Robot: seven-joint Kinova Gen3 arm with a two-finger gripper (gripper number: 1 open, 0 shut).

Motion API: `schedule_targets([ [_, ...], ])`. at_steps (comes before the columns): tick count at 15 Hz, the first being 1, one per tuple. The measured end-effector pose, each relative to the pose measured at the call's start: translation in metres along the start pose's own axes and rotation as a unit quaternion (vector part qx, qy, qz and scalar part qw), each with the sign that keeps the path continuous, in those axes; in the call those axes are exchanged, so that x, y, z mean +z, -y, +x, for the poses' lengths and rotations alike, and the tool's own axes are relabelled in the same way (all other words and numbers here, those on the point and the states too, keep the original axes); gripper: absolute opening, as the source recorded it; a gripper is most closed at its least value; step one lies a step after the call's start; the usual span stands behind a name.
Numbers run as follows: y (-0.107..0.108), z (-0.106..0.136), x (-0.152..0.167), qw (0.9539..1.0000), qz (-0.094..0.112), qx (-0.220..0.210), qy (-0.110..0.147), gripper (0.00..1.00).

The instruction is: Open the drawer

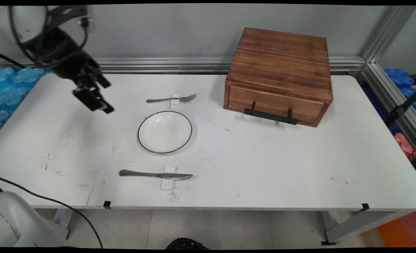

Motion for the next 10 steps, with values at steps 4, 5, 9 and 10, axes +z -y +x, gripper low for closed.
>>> schedule_targets([
  [4, -0.019, 0.043, 0.016, 0.9981, -0.016, 0.054, -0.027, 1.00],
  [5, -0.023, 0.054, 0.021, 0.9972, -0.017, 0.066, -0.033, 1.00],
  [9, -0.038, 0.101, 0.040, 0.9933, -0.018, 0.103, -0.051, 1.00],
  [10, -0.043, 0.115, 0.047, 0.9919, -0.019, 0.112, -0.056, 1.00],
])
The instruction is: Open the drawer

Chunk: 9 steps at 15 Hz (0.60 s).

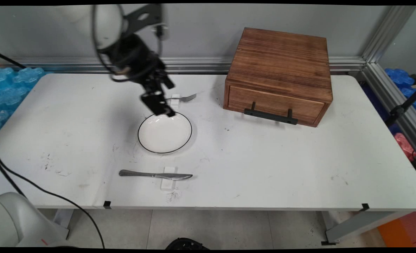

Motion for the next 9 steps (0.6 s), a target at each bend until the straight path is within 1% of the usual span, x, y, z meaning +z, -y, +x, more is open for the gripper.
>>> schedule_targets([
  [4, 0.002, 0.056, 0.045, 0.9993, 0.003, 0.033, -0.018, 1.00],
  [8, 0.007, 0.102, 0.093, 0.9970, 0.010, 0.075, -0.017, 1.00],
  [9, 0.008, 0.110, 0.102, 0.9963, 0.012, 0.083, -0.017, 1.00],
])
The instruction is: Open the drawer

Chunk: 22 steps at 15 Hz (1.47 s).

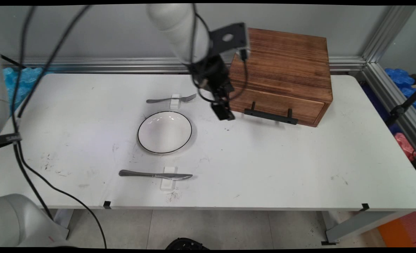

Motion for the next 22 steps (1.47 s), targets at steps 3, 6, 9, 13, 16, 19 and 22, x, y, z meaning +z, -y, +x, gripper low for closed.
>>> schedule_targets([
  [3, 0.005, 0.026, 0.031, 0.9997, 0.003, 0.026, 0.004, 1.00],
  [6, 0.009, 0.050, 0.064, 0.9987, 0.004, 0.049, 0.014, 1.00],
  [9, 0.012, 0.070, 0.098, 0.9977, 0.006, 0.062, 0.029, 1.00],
  [13, 0.015, 0.090, 0.135, 0.9965, 0.005, 0.071, 0.044, 1.00],
  [16, 0.016, 0.100, 0.154, 0.9958, 0.004, 0.074, 0.054, 1.00],
  [19, 0.018, 0.107, 0.170, 0.9951, 0.005, 0.076, 0.063, 1.00],
  [22, 0.020, 0.112, 0.184, 0.9944, 0.006, 0.078, 0.071, 1.00],
])
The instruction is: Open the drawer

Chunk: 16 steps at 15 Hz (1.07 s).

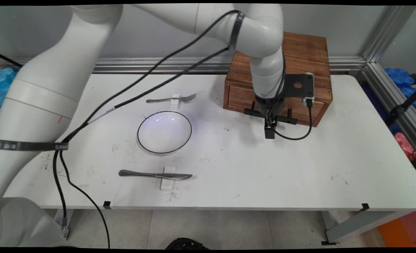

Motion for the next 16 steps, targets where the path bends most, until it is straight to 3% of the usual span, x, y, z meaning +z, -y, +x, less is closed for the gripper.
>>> schedule_targets([
  [9, 0.004, 0.007, 0.033, 0.9996, -0.008, -0.001, 0.026, 1.00],
  [16, -0.006, 0.009, 0.039, 0.9992, -0.020, -0.003, 0.035, 1.00],
])
